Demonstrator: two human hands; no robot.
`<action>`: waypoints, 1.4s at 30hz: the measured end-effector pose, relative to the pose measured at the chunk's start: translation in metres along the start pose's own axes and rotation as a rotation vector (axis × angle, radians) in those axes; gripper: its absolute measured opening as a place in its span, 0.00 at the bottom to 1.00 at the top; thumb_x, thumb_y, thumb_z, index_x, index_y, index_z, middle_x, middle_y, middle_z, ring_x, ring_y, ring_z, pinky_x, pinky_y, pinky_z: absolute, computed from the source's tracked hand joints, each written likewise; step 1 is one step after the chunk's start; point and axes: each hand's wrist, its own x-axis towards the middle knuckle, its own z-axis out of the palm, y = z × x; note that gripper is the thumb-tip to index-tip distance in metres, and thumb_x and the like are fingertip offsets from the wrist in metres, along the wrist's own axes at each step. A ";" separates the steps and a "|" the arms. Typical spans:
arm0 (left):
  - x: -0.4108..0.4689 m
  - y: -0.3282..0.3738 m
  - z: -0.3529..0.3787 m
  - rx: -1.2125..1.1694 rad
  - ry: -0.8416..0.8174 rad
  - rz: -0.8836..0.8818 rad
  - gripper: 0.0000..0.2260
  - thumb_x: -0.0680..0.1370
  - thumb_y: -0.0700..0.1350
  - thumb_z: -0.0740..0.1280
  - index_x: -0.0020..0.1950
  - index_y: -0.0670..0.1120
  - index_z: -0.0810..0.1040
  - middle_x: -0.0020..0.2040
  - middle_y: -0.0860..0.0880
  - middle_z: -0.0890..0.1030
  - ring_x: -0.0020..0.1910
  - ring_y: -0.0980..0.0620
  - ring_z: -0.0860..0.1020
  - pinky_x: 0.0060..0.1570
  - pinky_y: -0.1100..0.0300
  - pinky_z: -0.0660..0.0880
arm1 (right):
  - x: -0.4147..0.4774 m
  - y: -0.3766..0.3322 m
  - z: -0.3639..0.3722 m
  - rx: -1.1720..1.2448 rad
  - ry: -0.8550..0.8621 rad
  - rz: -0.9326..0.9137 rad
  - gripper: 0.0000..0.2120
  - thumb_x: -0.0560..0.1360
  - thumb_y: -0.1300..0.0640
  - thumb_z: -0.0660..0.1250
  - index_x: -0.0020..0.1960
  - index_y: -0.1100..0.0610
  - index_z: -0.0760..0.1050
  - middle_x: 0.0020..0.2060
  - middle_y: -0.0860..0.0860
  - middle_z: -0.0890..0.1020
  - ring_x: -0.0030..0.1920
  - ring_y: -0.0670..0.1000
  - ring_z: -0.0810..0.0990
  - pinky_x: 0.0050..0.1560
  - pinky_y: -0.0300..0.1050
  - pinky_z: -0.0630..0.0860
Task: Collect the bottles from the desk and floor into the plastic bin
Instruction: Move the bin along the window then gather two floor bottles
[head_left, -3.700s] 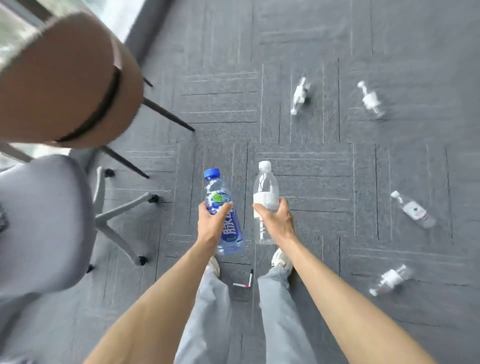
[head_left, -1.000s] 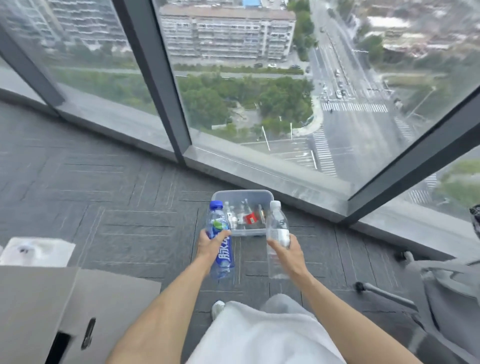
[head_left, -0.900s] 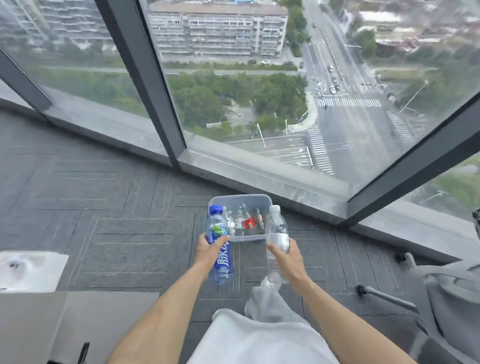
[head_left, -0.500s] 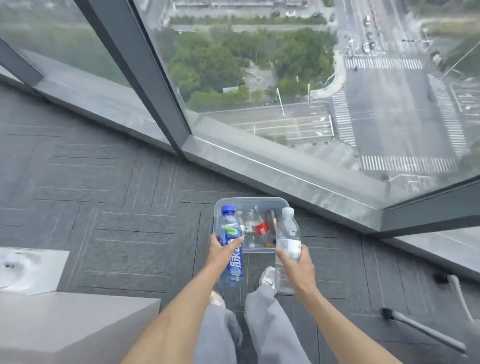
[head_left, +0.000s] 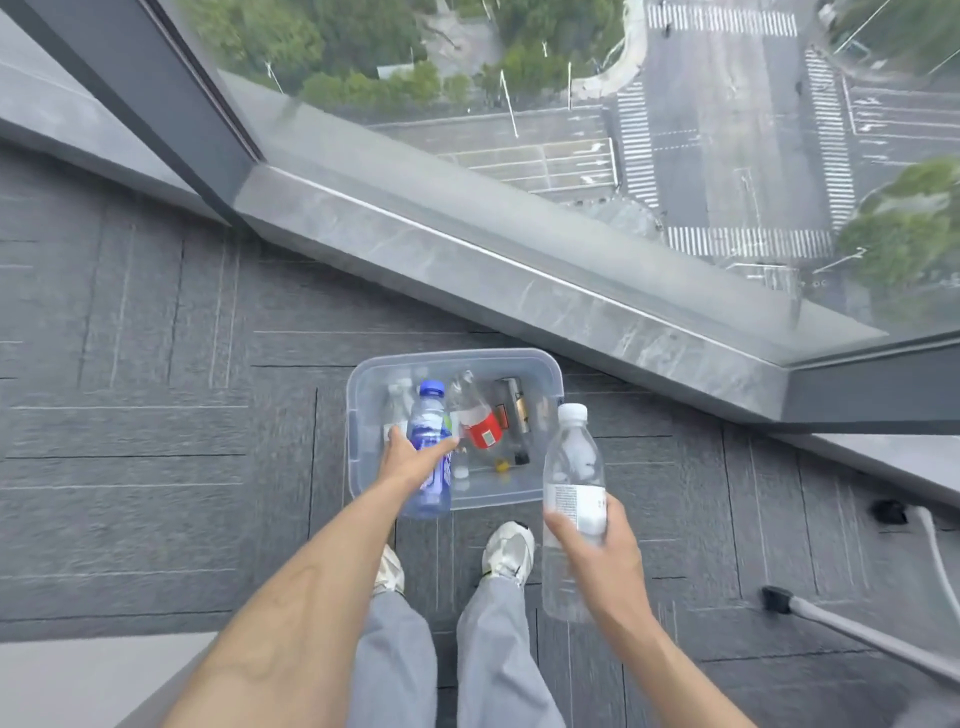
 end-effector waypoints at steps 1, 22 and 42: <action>0.005 -0.004 -0.001 0.012 0.001 -0.007 0.42 0.68 0.60 0.73 0.74 0.43 0.60 0.70 0.45 0.71 0.68 0.44 0.71 0.67 0.52 0.68 | 0.002 0.002 0.000 -0.003 -0.001 0.006 0.17 0.72 0.49 0.74 0.59 0.46 0.73 0.46 0.42 0.82 0.46 0.42 0.81 0.46 0.43 0.76; -0.096 0.024 -0.066 -0.131 0.036 -0.021 0.15 0.79 0.50 0.60 0.64 0.48 0.73 0.62 0.48 0.77 0.60 0.48 0.75 0.61 0.53 0.71 | -0.005 -0.056 0.055 -0.063 -0.110 -0.075 0.22 0.69 0.41 0.74 0.59 0.45 0.72 0.47 0.44 0.82 0.50 0.48 0.82 0.56 0.54 0.78; -0.057 0.008 -0.031 -0.153 -0.009 -0.021 0.11 0.80 0.52 0.56 0.56 0.51 0.74 0.58 0.51 0.79 0.58 0.50 0.76 0.64 0.48 0.71 | 0.080 -0.016 0.068 -0.324 -0.064 0.040 0.39 0.69 0.37 0.70 0.74 0.47 0.59 0.62 0.56 0.77 0.60 0.59 0.76 0.61 0.55 0.73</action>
